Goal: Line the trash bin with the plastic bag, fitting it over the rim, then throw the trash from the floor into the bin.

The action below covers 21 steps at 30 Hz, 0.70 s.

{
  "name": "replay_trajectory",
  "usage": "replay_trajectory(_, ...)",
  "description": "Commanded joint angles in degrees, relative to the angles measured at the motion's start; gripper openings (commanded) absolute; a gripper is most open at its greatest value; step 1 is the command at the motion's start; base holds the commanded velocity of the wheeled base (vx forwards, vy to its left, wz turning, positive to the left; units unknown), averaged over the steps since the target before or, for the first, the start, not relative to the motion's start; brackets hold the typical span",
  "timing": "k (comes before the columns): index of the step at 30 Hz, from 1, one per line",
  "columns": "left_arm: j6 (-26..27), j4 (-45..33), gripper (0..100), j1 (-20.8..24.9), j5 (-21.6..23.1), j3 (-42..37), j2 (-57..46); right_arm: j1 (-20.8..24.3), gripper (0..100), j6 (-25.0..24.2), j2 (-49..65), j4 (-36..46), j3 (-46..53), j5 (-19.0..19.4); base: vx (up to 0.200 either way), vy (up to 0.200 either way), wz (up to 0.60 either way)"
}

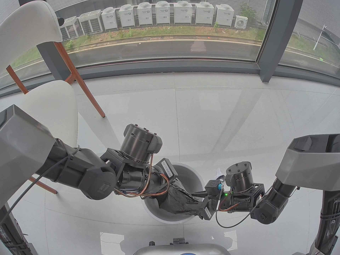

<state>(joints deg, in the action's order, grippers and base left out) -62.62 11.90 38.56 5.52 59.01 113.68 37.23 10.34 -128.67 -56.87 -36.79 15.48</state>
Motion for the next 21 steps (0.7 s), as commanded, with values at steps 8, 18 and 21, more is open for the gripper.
replay_trajectory(8,-0.04,0.06,0,-0.06,0.01,-0.04,-0.21,-4.36,100,-0.23,5.98,0.09,3.66,0.43,0.0,0.0,0.0)
replay_trajectory(18,0.31,0.06,0,0.03,0.1,0.14,-0.56,-8.49,100,1.44,5.01,-0.08,6.82,0.6,0.0,0.0,0.0)
replay_trajectory(21,0.31,0.06,0,0.03,0.1,-0.04,-0.47,-9.28,100,1.53,5.45,-0.26,6.73,0.87,0.0,0.0,0.0)
